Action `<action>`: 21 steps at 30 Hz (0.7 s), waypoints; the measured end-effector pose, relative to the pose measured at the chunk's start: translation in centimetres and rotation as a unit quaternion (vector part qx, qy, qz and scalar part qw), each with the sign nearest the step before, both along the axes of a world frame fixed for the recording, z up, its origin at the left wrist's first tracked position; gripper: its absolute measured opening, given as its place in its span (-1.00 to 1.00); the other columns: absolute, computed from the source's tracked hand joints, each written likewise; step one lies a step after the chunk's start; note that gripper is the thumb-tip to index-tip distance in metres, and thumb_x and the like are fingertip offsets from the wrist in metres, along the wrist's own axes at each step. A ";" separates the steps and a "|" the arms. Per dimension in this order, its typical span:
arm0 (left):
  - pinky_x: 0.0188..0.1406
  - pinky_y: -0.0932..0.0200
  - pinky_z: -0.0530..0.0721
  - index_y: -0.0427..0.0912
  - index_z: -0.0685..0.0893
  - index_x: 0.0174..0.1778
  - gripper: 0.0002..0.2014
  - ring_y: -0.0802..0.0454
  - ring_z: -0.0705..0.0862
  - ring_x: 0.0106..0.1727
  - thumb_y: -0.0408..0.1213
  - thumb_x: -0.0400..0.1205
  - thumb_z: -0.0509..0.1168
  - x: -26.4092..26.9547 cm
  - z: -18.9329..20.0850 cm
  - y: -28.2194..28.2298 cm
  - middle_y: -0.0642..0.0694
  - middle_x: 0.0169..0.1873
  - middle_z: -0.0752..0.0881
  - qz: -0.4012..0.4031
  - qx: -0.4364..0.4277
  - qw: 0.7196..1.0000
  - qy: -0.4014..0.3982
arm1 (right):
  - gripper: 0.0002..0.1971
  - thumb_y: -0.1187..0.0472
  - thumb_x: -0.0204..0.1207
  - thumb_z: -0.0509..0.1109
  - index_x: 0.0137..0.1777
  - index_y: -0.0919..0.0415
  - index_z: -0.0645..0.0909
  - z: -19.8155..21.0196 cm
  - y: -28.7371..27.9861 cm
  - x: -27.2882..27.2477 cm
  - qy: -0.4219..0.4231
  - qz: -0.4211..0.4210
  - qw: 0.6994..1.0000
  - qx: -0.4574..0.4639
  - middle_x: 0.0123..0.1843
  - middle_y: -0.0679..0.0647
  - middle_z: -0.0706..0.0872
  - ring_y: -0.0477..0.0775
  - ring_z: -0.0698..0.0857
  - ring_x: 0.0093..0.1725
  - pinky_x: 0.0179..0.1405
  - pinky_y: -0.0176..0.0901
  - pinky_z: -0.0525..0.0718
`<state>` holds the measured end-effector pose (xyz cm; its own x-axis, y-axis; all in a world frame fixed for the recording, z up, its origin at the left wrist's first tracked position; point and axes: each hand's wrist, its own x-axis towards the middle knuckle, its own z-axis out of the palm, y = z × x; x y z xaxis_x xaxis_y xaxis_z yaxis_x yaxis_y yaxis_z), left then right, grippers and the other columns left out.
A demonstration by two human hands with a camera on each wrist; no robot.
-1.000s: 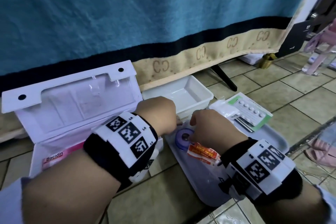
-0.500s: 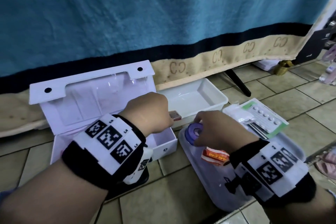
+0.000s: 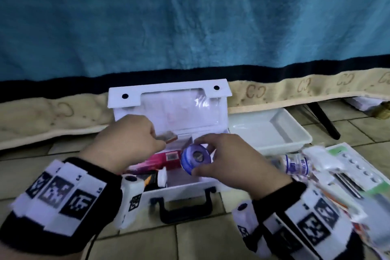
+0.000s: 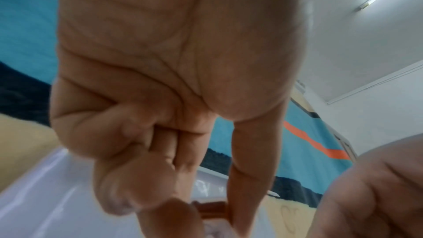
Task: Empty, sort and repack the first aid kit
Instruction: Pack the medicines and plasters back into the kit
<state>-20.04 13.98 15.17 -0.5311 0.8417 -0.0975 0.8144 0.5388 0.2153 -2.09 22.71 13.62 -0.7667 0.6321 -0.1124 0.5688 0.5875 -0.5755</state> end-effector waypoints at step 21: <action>-0.48 0.17 0.38 -0.04 0.65 -0.27 -0.80 0.06 0.55 -0.38 0.01 0.52 0.32 0.3 -2.3 -4.4 0.02 -0.41 0.61 0.018 0.027 0.999 -0.015 | -0.48 0.18 0.44 0.48 0.40 -0.11 0.48 -2.0 0.3 -3.6 -0.040 0.011 0.996 0.073 0.16 -0.07 0.69 -0.03 0.63 0.09 0.08 -0.21 0.57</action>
<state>-19.74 9.56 12.84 -0.5582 0.8268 -0.0690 0.7878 0.5543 0.2685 -5.72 22.97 11.60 -0.7728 0.6293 -0.0819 0.5958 0.6749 -0.4353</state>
